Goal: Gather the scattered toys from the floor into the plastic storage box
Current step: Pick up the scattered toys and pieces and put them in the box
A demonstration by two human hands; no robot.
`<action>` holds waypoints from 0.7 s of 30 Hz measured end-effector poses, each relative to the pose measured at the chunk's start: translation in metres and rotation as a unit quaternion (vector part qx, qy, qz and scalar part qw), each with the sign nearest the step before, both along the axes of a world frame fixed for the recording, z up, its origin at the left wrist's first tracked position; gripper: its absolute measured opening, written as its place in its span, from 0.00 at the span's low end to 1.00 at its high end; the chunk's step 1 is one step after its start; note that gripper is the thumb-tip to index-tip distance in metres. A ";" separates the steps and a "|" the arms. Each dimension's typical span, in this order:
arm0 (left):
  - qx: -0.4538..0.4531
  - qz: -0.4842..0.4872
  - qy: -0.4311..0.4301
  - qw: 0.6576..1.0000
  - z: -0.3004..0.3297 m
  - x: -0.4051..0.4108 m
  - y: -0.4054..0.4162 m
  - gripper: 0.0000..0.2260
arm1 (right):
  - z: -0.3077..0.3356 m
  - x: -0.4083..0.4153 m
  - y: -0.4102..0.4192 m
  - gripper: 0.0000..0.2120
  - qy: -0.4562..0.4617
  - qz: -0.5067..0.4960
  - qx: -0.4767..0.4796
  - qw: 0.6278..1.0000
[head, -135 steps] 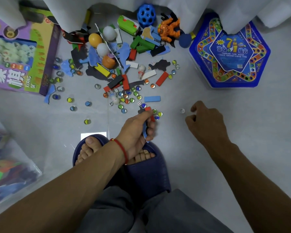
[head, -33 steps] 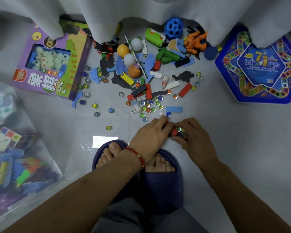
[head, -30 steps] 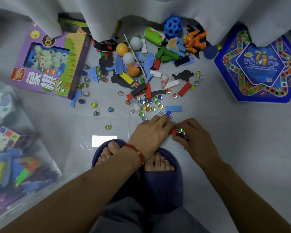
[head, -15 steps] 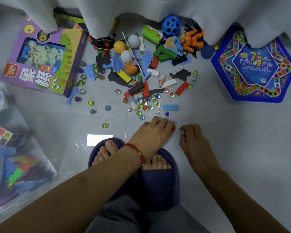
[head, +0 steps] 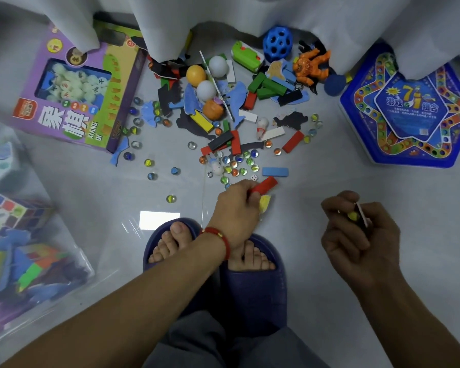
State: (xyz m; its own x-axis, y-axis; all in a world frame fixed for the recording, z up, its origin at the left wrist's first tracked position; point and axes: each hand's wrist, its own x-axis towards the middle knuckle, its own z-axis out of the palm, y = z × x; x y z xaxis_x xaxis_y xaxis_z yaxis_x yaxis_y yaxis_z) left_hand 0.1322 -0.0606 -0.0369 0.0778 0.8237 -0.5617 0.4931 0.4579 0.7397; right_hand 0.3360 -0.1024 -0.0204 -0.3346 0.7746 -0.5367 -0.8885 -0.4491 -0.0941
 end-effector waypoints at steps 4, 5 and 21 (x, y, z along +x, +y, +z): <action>-0.232 0.246 -0.243 0.909 0.015 -0.004 0.005 0.10 | -0.009 -0.021 0.013 0.10 0.039 0.057 0.052 0.996; -0.262 0.276 -0.299 0.875 0.017 -0.006 0.006 0.11 | -0.011 -0.028 0.017 0.11 0.050 0.064 0.058 0.995; -0.243 0.308 -0.367 0.843 0.001 -0.026 0.003 0.09 | -0.040 -0.059 0.046 0.13 -0.677 0.228 0.122 0.689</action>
State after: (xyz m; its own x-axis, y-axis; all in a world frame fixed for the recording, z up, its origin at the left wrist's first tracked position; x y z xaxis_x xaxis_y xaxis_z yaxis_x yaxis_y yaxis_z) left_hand 0.1059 -0.0575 -0.0359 0.1918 0.5213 -0.8316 -0.4585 0.7967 0.3937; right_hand 0.2774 -0.0566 -0.0604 0.1063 0.8764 -0.4697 0.3161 -0.4777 -0.8197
